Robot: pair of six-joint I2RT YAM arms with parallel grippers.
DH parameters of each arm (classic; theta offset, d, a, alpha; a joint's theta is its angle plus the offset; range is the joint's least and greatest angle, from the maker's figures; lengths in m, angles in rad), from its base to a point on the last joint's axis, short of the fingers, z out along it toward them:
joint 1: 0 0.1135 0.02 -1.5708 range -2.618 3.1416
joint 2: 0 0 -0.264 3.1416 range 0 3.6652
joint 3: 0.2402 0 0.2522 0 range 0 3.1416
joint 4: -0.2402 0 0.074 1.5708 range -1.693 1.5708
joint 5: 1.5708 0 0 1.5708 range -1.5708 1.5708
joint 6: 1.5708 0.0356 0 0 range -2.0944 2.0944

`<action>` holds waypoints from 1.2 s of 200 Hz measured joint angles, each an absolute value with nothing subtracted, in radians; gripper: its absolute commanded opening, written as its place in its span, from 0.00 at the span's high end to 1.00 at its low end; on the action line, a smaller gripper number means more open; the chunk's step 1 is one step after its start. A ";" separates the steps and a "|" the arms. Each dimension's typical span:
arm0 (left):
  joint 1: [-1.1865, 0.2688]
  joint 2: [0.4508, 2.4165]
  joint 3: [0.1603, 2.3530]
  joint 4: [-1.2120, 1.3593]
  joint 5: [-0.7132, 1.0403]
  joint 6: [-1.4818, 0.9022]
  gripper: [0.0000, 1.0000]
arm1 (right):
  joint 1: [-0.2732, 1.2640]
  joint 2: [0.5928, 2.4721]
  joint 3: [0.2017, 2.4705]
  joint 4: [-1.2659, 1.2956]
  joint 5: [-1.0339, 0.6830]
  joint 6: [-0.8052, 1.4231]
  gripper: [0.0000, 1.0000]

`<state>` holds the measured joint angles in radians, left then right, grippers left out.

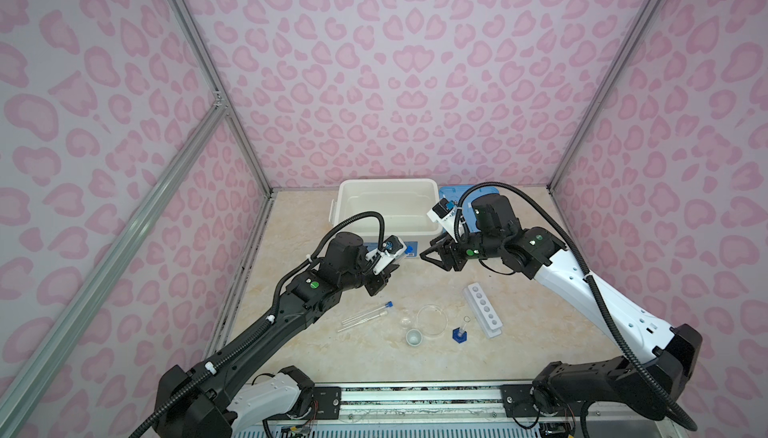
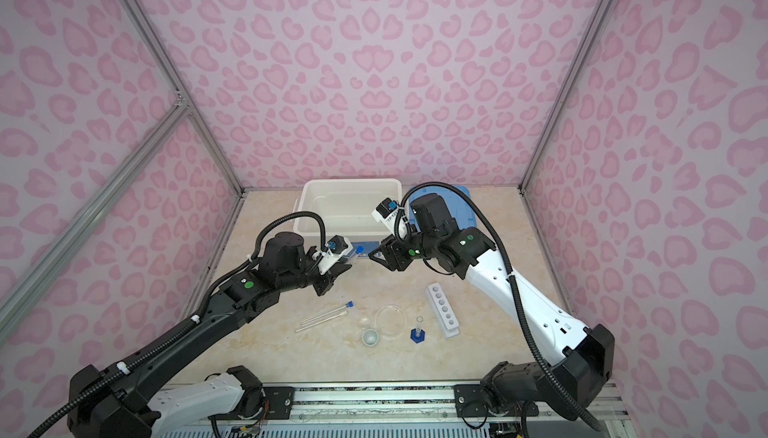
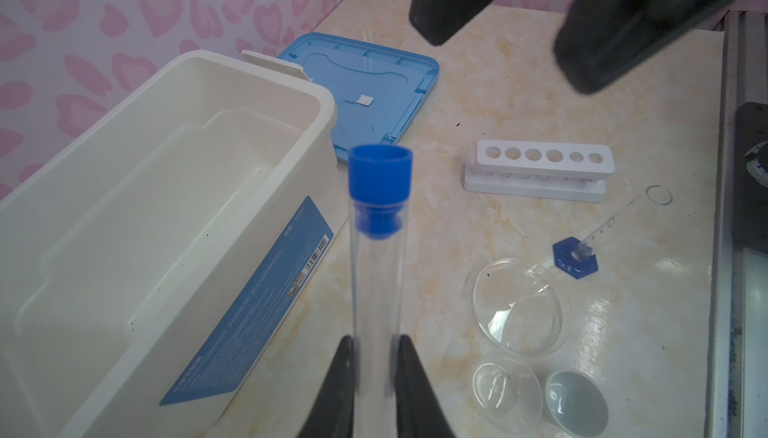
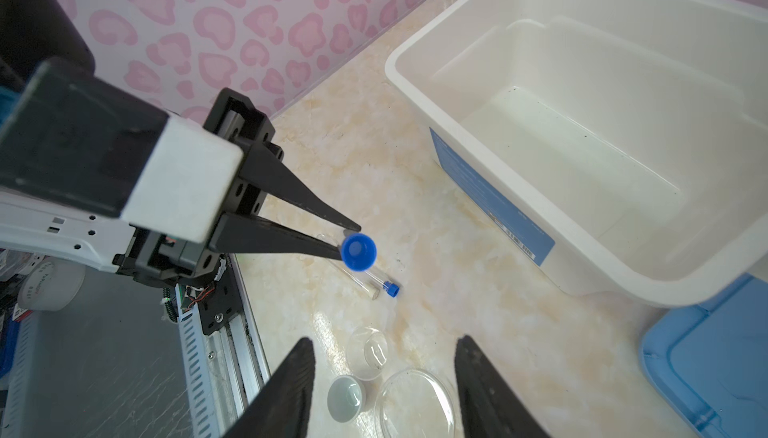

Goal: Organize the chemistry lab equipment
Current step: 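Carry the tube toward the right gripper while the right gripper reaches to meet it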

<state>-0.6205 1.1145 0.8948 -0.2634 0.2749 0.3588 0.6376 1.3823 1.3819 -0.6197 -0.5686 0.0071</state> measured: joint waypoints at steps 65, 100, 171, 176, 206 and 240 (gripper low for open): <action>-0.627 1.107 0.881 -0.260 0.281 0.359 0.83 | 0.682 1.475 1.443 -0.621 -0.575 0.005 0.55; -0.627 1.107 0.879 -0.260 0.281 0.359 0.84 | 0.694 1.504 1.460 -0.616 -0.573 0.005 0.59; -0.627 1.103 0.873 -0.257 0.279 0.359 0.84 | 0.710 1.542 1.462 -0.596 -0.576 0.004 0.69; -0.627 1.102 0.873 -0.257 0.279 0.359 0.84 | 0.711 1.542 1.462 -0.596 -0.576 0.004 0.70; -0.627 1.101 0.873 -0.257 0.274 0.359 0.84 | 0.712 1.541 1.462 -0.595 -0.576 0.004 0.76; -0.627 1.100 0.873 -0.257 0.266 0.360 0.84 | 0.715 1.541 1.460 -0.592 -0.578 0.007 0.82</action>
<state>-0.6266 1.0996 0.8726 -0.2569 0.2665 0.3599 0.7147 1.5406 1.4605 -0.5919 -0.5781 0.0071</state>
